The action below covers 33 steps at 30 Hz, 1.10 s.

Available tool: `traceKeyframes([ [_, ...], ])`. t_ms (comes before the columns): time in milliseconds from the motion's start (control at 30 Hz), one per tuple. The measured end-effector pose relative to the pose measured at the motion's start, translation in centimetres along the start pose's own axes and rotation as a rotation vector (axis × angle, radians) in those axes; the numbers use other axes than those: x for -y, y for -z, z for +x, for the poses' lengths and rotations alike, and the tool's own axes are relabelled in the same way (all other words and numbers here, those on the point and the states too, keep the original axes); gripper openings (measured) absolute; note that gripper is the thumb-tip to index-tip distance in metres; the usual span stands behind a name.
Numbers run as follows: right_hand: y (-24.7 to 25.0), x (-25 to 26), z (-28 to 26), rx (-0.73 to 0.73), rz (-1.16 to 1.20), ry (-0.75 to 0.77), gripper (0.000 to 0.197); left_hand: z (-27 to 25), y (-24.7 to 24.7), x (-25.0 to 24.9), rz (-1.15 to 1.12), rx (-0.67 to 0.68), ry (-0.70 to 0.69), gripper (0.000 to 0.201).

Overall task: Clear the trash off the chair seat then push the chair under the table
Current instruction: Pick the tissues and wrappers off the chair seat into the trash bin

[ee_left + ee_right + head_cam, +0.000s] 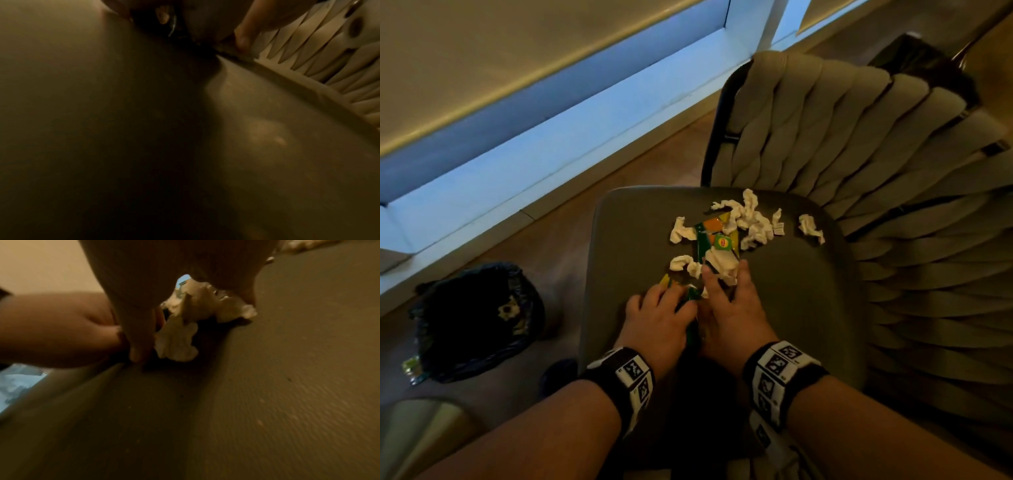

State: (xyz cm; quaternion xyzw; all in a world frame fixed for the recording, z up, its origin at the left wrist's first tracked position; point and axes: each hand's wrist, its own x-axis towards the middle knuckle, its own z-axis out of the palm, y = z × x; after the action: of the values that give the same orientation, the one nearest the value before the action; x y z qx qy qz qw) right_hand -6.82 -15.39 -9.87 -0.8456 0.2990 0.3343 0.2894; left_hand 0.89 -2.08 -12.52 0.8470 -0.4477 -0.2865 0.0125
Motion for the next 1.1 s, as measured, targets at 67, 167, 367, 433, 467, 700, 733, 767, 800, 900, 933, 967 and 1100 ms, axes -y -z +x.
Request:
traceKeyframes([
  [67, 0.0, 0.6, 0.7, -0.020, -0.120, 0.037, 0.101, 0.3, 0.9, 1.0, -0.051, -0.027, -0.030, 0.038],
  [167, 0.6, 0.9, 1.3, 0.028, -0.192, 0.003, 0.099, 0.7, 2.1, 2.7, -0.154, 0.066, -0.034, 0.045],
  [367, 2.2, 0.9, 1.8, -0.012, -0.134, -0.015, 0.101, -0.5, 1.8, 5.5, -0.175, 0.076, -0.065, 0.052],
  [433, 2.8, 0.8, 2.5, 0.006, -0.141, -0.015, 0.092, -1.3, 1.2, 5.7, -0.124, 0.042, -0.126, 0.051],
  [467, 2.8, 0.6, 2.6, 0.004, -0.150, -0.017, 0.084, -1.7, 1.1, 5.7, -0.065, 0.062, -0.174, 0.050],
  [700, 0.9, -1.7, 2.0, -0.021, -0.194, -0.046, 0.041, -2.0, -0.2, 5.4, -0.041, 0.097, -0.163, 0.053],
  [733, 1.0, -1.4, 1.9, -0.023, -0.167, -0.057, 0.036, -1.7, 0.1, 5.6, -0.095, 0.047, -0.131, 0.052],
  [767, 1.1, -1.1, 1.8, -0.024, -0.136, -0.055, 0.031, -1.6, 0.7, 5.8, -0.160, 0.008, -0.102, 0.050],
  [800, 1.4, -0.8, 1.6, -0.038, -0.102, -0.041, 0.028, -1.6, 1.2, 6.0, -0.215, -0.035, -0.084, 0.047],
  [900, 2.1, -0.4, 0.1, -0.098, 0.051, 0.015, 0.020, -3.5, 2.4, 7.7, -0.405, -0.226, -0.006, 0.033],
  [933, 2.5, 0.1, -0.7, -0.108, 0.161, 0.020, 0.020, -4.4, 2.5, 8.6, -0.480, -0.297, 0.074, 0.027],
  [967, 3.1, 0.9, -1.4, -0.119, 0.303, 0.014, 0.019, -5.3, 2.6, 9.7, -0.578, -0.383, 0.181, 0.021],
  [1100, 5.2, 5.6, -3.1, -0.104, 0.669, -0.049, 0.013, -8.1, 1.4, 16.1, -0.978, -0.600, 0.765, 0.014],
])
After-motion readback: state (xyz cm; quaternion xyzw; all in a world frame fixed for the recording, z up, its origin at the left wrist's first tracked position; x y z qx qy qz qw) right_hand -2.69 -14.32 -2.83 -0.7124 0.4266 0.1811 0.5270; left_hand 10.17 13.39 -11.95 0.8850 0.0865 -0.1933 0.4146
